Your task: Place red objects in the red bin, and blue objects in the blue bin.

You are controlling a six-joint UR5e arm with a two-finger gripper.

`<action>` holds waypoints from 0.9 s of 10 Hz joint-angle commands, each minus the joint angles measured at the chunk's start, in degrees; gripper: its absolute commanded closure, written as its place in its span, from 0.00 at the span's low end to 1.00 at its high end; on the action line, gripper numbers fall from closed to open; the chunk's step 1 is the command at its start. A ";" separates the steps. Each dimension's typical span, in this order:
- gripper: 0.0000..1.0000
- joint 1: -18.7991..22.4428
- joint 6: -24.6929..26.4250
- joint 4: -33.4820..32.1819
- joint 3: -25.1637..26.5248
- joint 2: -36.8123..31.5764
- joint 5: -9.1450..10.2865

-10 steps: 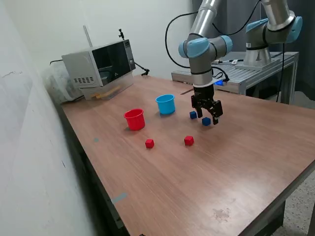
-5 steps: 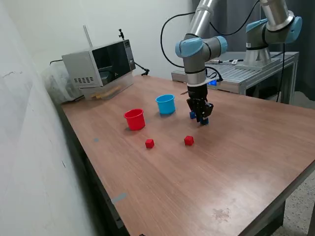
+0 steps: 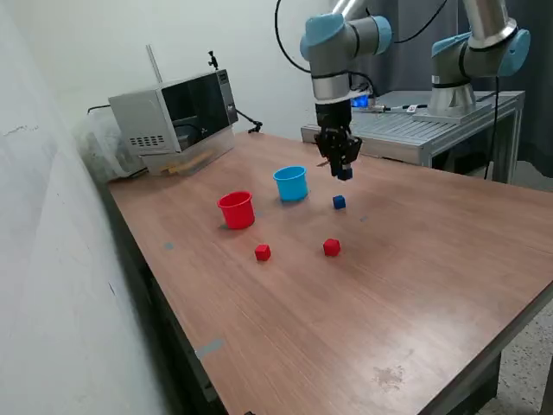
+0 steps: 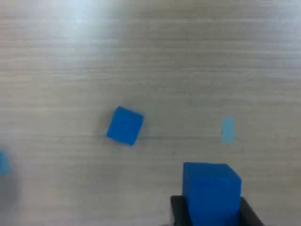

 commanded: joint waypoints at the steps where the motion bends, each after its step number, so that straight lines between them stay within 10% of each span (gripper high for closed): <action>1: 1.00 -5.28 -3.79 5.98 -4.18 -2.19 0.02; 9: 1.00 -19.55 -12.87 4.42 -6.57 5.44 0.28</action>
